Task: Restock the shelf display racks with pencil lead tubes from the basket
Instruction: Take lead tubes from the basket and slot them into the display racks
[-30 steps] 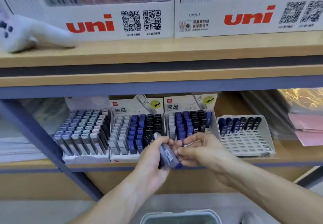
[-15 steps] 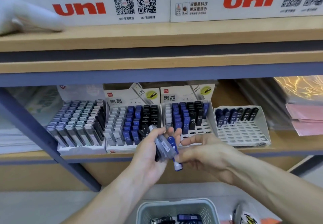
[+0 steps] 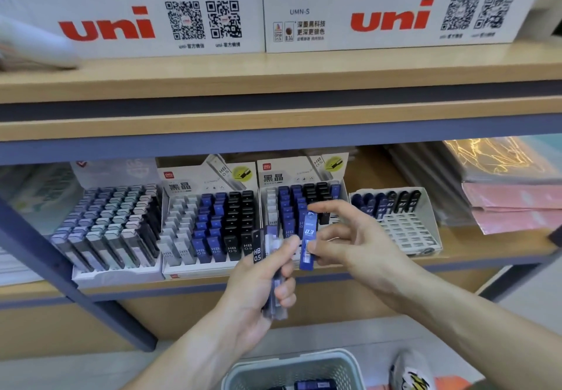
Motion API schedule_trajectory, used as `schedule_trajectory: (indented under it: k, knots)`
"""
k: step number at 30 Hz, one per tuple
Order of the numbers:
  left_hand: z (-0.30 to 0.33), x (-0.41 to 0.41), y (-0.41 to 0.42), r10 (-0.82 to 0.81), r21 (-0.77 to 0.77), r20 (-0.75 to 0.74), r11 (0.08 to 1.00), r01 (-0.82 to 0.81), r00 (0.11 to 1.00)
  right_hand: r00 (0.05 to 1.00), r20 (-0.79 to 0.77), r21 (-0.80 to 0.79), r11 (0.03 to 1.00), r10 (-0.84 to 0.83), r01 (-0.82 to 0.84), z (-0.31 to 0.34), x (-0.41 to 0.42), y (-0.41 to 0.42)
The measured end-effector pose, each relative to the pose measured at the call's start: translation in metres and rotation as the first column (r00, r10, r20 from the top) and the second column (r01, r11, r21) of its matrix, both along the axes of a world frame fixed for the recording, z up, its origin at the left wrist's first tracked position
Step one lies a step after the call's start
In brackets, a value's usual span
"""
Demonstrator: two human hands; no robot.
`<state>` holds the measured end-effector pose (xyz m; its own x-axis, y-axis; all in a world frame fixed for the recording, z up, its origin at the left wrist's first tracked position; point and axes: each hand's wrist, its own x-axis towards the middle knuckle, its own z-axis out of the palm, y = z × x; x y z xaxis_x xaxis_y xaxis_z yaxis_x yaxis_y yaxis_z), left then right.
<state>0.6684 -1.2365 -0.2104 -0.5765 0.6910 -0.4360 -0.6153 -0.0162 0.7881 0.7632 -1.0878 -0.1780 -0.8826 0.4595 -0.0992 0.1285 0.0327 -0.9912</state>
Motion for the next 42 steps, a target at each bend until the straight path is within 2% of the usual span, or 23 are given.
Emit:
schedule_trajectory:
  k: [3,7,12,17,20,25,31,36,38,42]
  knots:
    - [-0.002,0.004,0.004,0.003,0.045,-0.02,0.999,-0.003,1.0,0.999,-0.003,0.19,0.981,-0.035,0.035,-0.004,0.001,0.007]
    - [-0.01,0.006,0.018,0.014,0.009,-0.101,1.0,-0.013,0.995,0.999,-0.012,0.311,0.949,-0.044,0.046,-0.007,0.002,0.018]
    - [-0.012,0.013,0.059,-0.006,0.001,-0.127,1.0,0.006,0.992,0.983,-0.098,0.38,0.907,-0.158,0.183,-0.007,0.005,0.047]
    - [-0.005,0.025,0.118,0.054,0.024,-0.121,0.998,-0.051,0.991,0.937,-0.127,0.351,0.869,-0.326,0.35,-0.008,0.013,0.101]
    - [-0.015,0.034,0.139,0.025,-0.093,-0.249,0.994,-0.05,0.968,0.905,-0.104,0.45,0.792,-0.412,0.412,-0.017,0.02,0.135]
    - [-0.046,0.044,0.156,-0.086,-0.344,-0.549,0.93,-0.131,0.832,0.9,-0.055,0.641,0.676,-0.432,0.364,-0.033,0.028,0.161]
    - [-0.057,0.051,0.157,-0.175,-0.473,-0.741,0.821,-0.319,0.649,0.94,-0.056,0.742,0.616,-0.337,0.266,-0.05,0.017,0.159]
    - [-0.057,0.059,0.157,-0.271,-0.491,-0.82,0.786,-0.376,0.505,0.958,-0.033,0.816,0.545,-0.285,0.191,-0.061,0.007,0.153]
    - [-0.055,0.059,0.158,-0.28,-0.496,-0.822,0.779,-0.383,0.495,0.965,0.0,0.845,0.516,-0.262,0.14,-0.063,0.006,0.154]
    - [-0.055,0.058,0.156,-0.29,-0.503,-0.816,0.782,-0.367,0.501,0.974,0.037,0.849,0.521,-0.223,0.087,-0.063,0.004,0.155]
